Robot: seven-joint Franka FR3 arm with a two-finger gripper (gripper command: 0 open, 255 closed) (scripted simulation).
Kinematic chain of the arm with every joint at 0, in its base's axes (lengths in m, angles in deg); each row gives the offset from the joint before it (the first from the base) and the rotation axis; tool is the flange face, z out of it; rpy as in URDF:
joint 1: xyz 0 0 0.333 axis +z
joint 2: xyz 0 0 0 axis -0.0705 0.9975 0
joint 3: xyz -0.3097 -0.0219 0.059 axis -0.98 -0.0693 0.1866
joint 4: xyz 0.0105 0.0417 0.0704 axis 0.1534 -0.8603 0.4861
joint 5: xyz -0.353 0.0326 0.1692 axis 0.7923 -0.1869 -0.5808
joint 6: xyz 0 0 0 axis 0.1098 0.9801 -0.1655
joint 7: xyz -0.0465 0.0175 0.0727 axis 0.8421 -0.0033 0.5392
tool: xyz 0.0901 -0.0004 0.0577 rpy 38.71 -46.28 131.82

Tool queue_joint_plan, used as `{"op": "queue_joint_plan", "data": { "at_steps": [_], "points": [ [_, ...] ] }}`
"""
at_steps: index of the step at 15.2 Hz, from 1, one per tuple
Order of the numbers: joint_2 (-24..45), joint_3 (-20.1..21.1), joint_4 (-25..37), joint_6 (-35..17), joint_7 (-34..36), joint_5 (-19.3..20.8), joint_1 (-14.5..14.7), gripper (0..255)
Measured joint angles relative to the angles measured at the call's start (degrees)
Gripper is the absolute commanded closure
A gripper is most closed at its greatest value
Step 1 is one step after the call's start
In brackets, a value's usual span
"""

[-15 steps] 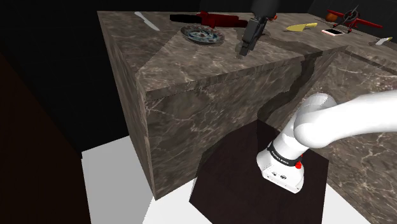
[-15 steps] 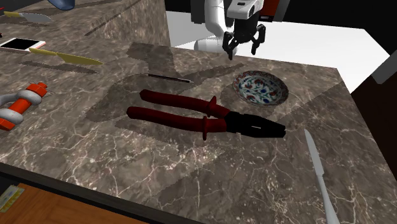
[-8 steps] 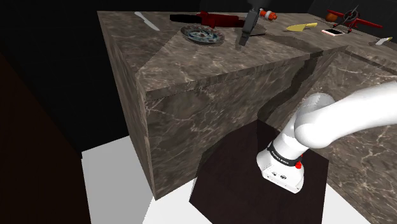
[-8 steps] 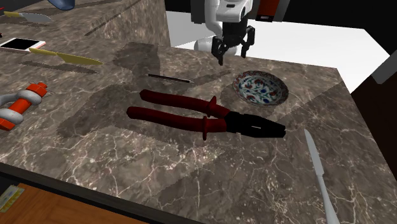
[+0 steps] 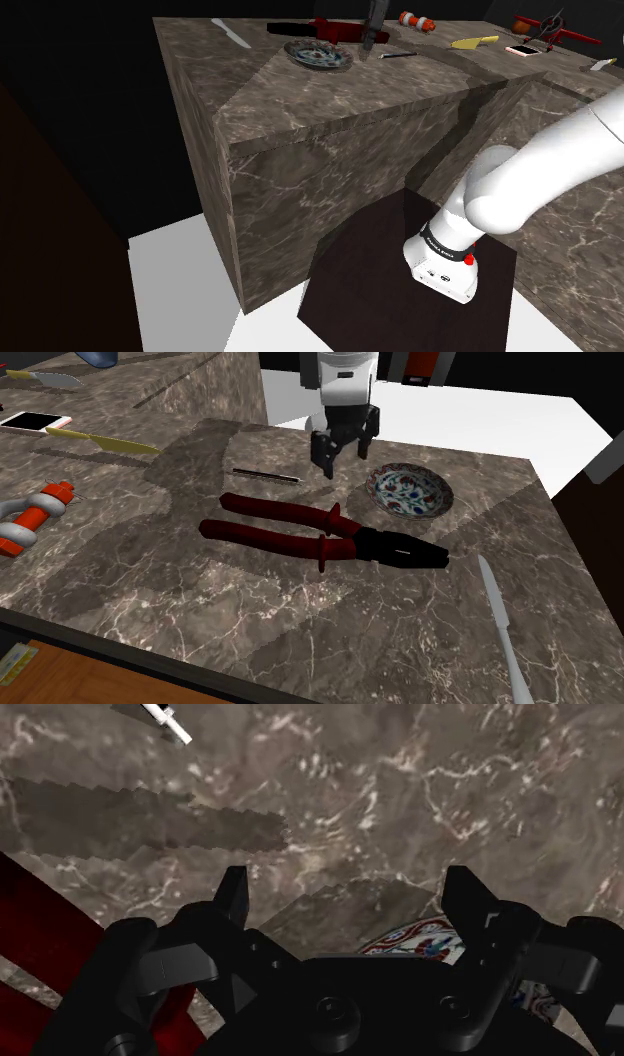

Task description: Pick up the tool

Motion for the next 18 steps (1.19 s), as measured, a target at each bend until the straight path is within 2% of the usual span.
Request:
{"op": "queue_joint_plan", "data": {
  "at_steps": [5, 9, 10, 12, 18],
  "points": [
    [11.93, -3.5, 13.13, 1.77, -12.62, -1.77, 0.88, 0],
    [23.04, -5.92, 26.81, 5.13, -23.58, -4.62, -0.4, 0],
    [24.46, -5.85, 28.58, 5.59, -24.64, -5.03, -0.43, 0],
    [25.65, -5.78, 29.54, 5.41, -25.58, -5.38, -0.47, 0],
    [23.95, -5.59, 23.88, 0.28, -25.99, -4.97, -0.15, 0]
  ]
}}
